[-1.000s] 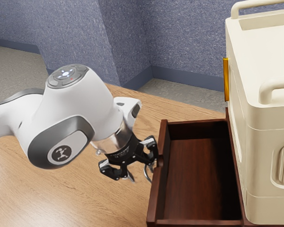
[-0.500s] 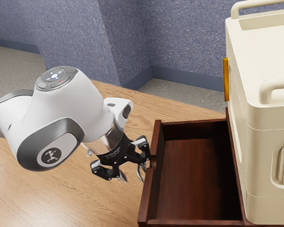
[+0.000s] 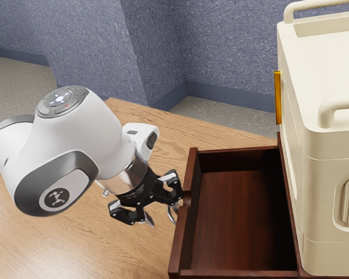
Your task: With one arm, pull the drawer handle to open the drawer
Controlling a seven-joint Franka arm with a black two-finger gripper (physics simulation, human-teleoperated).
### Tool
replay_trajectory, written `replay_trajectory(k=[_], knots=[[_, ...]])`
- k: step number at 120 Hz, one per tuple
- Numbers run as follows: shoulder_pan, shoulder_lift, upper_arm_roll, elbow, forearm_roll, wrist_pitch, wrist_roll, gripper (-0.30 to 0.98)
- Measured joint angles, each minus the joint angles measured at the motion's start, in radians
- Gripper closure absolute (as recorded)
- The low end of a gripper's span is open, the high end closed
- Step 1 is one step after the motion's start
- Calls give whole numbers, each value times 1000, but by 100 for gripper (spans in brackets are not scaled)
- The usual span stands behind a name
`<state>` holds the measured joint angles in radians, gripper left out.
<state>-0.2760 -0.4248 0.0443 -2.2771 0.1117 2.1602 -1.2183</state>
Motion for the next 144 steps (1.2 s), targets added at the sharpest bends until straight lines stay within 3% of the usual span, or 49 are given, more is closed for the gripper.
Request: replay_trajectory(k=[46, 75, 86, 98, 104, 123, 144], knots=[[3, -55, 2, -52, 6, 2, -1, 37], [-54, -132, 8, 30, 103, -27, 1, 30], [-45, -80, 7, 195, 74, -104, -14, 21], [-35, 102, 9, 578, -1, -291, -92, 13], [-3, 140, 29, 671, -15, -381, -134, 10], [92, 156, 43, 649, -25, -558, -242, 5], [120, 127, 50, 604, 4, -652, -335, 2]])
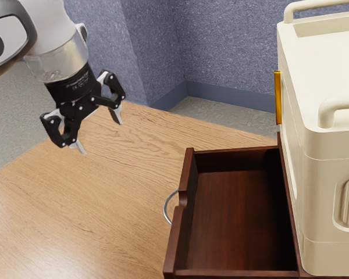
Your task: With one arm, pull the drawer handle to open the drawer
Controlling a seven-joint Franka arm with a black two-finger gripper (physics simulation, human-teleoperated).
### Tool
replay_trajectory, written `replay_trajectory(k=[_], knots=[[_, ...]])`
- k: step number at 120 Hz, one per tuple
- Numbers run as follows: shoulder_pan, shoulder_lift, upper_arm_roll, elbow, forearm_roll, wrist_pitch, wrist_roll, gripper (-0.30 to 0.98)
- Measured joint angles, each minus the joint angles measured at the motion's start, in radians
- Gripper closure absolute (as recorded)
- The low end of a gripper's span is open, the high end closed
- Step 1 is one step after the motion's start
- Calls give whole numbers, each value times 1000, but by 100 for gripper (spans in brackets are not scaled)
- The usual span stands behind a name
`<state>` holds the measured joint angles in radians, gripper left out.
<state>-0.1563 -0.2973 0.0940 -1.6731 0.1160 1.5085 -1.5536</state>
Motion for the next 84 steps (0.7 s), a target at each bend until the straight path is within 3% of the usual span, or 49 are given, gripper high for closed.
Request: replay_trajectory(k=[18, 84], knots=[[21, -59, 2, -74, -4, -37, -60, 1], [11, 9, -7, -15, -6, -74, -106, 0]])
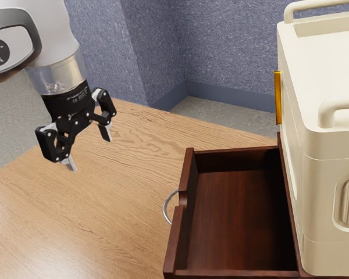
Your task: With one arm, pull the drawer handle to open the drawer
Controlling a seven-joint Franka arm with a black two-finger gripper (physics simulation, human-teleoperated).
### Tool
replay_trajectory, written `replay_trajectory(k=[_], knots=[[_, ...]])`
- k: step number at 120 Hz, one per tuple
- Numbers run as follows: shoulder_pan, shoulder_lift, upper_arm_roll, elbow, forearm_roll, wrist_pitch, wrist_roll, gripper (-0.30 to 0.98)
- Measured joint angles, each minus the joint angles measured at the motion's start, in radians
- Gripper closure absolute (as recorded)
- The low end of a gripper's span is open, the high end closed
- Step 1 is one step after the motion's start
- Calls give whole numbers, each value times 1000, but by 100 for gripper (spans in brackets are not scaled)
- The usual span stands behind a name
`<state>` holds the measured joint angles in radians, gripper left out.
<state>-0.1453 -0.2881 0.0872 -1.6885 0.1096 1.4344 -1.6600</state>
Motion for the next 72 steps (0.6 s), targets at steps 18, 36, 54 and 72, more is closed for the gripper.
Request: replay_trajectory(k=[18, 36, 54, 72], knots=[[-1, 0, -1, -2, 1, 2, -3, 0], [-2, 0, -1, -5, 2, 4, -5, 0], [-5, -1, -2, -10, -2, 13, -6, 0], [-6, -2, -3, -12, 0, 32, -7, 0]])
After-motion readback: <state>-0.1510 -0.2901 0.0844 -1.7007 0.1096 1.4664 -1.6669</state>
